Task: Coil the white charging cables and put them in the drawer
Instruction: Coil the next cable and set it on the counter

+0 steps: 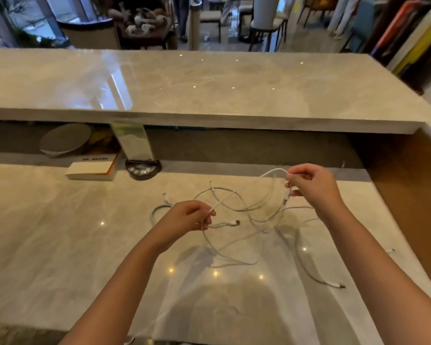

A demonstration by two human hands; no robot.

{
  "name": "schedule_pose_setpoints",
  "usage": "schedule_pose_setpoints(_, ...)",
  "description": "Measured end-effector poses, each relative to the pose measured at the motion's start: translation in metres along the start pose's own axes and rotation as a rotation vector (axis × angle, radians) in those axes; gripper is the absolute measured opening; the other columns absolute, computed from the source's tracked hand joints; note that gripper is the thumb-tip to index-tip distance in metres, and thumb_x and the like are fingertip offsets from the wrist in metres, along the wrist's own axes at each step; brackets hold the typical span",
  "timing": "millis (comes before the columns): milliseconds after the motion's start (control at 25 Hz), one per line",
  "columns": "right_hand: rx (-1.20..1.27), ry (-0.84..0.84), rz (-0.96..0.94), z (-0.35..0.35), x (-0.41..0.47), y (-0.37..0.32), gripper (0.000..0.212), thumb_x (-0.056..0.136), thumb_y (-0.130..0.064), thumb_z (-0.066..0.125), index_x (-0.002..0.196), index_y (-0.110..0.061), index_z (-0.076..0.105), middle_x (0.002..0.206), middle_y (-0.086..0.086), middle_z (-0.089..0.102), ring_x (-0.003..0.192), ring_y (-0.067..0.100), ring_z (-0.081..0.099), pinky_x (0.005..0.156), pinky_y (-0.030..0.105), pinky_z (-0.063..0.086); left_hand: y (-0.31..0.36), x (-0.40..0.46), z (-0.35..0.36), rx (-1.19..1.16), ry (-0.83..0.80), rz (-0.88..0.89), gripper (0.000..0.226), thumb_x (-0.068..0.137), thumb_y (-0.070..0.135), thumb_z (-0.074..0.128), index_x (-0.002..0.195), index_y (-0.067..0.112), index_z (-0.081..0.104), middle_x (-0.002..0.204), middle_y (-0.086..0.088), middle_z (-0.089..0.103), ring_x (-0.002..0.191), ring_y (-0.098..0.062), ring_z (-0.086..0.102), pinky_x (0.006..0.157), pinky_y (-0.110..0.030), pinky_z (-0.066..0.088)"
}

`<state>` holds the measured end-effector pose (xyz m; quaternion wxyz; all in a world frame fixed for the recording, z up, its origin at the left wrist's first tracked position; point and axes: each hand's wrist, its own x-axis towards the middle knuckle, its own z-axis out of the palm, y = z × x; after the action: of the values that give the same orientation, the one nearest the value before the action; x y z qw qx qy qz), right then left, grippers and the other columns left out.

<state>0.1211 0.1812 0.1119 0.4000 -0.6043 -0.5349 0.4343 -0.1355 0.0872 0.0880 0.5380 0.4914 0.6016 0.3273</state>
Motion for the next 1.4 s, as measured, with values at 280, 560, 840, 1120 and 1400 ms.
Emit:
schedule_pose_setpoints(280, -0.372, 0.347, -0.206, -0.06, -0.005, 0.019, 0.008, 0.088, -0.018, 0.06, 0.091, -0.015, 0.066, 0.084, 0.005, 0.068, 0.076, 0.021, 0.065, 0.066, 0.035, 0.055, 0.049, 0.027, 0.026, 0.313, -0.146, 0.036, 0.021, 0.095, 0.013, 0.042, 0.083, 0.011, 0.059, 0.08, -0.009, 0.065, 0.077, -0.023, 0.062, 0.081, -0.036, 0.055)
schedule_pose_setpoints(560, -0.65, 0.143, -0.137, -0.063, -0.028, 0.034, 0.014, 0.088, -0.016, 0.06, 0.098, -0.014, 0.069, 0.097, 0.004, 0.071, 0.082, 0.017, 0.061, 0.07, 0.027, 0.048, 0.074, 0.02, 0.06, -0.358, -0.062, 0.149, 0.024, 0.091, 0.001, 0.046, 0.097, 0.01, 0.068, 0.074, 0.0, 0.066, 0.07, -0.01, 0.062, 0.071, -0.021, 0.054)
schedule_pose_setpoints(840, -0.5, -0.431, -0.342, -0.043, -0.062, -0.007, 0.017, 0.083, -0.016, 0.066, 0.096, -0.023, 0.074, 0.082, -0.016, 0.065, 0.071, -0.007, 0.056, 0.062, 0.005, 0.042, 0.076, 0.019, 0.107, 0.286, -0.092, 0.283, 0.018, 0.09, 0.02, 0.058, 0.099, 0.022, 0.073, 0.08, 0.01, 0.073, 0.07, 0.002, 0.066, 0.061, -0.011, 0.047)
schedule_pose_setpoints(1120, -0.328, -0.278, -0.376, -0.047, -0.05, -0.012, 0.011, 0.082, -0.015, 0.066, 0.081, -0.025, 0.07, 0.079, -0.015, 0.063, 0.076, -0.001, 0.056, 0.066, 0.013, 0.042, 0.075, 0.011, 0.101, -0.151, -0.408, 0.057, 0.033, 0.093, 0.0, 0.037, 0.103, 0.009, 0.067, 0.071, -0.003, 0.063, 0.066, -0.013, 0.057, 0.062, -0.023, 0.047)
schedule_pose_setpoints(1400, -0.55, -0.209, -0.571, -0.041, -0.048, 0.002, 0.021, 0.086, -0.022, 0.064, 0.106, -0.021, 0.07, 0.097, -0.005, 0.06, 0.09, 0.009, 0.051, 0.074, 0.019, 0.041, 0.072, 0.018, 0.095, -0.19, -0.296, 0.033, 0.028, 0.094, 0.002, 0.043, 0.106, 0.011, 0.067, 0.072, 0.0, 0.062, 0.065, -0.007, 0.058, 0.065, -0.021, 0.051)
